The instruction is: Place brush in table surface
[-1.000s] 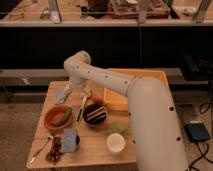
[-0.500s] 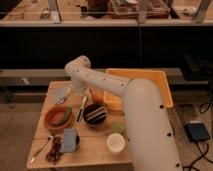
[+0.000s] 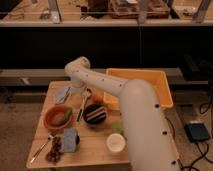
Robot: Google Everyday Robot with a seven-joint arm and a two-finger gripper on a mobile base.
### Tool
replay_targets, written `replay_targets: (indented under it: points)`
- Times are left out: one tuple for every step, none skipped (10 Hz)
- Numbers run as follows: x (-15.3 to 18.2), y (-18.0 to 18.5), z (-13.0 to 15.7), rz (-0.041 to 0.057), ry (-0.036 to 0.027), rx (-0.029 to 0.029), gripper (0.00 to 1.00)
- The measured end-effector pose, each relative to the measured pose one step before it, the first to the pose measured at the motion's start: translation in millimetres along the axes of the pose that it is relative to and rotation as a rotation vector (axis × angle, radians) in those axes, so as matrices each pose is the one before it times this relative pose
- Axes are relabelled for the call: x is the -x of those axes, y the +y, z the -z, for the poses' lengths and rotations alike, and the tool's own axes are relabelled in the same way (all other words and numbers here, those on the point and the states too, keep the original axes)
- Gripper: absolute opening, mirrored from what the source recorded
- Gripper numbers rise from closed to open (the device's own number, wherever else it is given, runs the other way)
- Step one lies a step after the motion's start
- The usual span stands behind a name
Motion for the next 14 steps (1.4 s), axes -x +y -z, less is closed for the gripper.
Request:
replay_targets:
  points:
    - [0.50, 5.30, -7.64, -0.01338, -0.00786, 0.00799, 0.59]
    - [-0.25, 2.49, -6.15, -0.01036, -0.00229, 0.01023, 0.59]
    - [0.41, 0.74, -4.83, -0.00665, -0.00221, 0.00671, 0.59]
    - [-1.04, 2.16, -4.10, -0.01162, -0.00184, -0.00151, 0.59]
    - [-3.15, 3.64, -3.86, -0.01130, -0.00022, -0.00201, 0.59]
    - [-3.97, 3.91, -1.87, -0.01035, 0.00181, 0.00189, 0.59]
    - [-2.74, 1.72, -3.62, 0.00086, 0.00038, 0.00756, 0.59]
    - [-3.94, 1.14, -3.73, 0.00118, 0.00419, 0.01081, 0.59]
    - [-2.77, 2.84, -2.78, -0.00346, 0.00094, 0.00828, 0.57]
    - [-1.97, 2.37, -1.11, -0.00358, 0.00017, 0.00368, 0.51]
    - [-1.86, 2.70, -1.17, -0.00425, -0.00068, 0.00175, 0.43]
    - [0.11, 0.68, -2.35, -0.00109, -0.00365, 0.00234, 0.39]
    - [0.66, -0.20, -2.30, 0.00006, -0.00349, 0.00150, 0.39]
    - [1.18, -1.69, -2.95, 0.00127, -0.00446, 0.00022, 0.39]
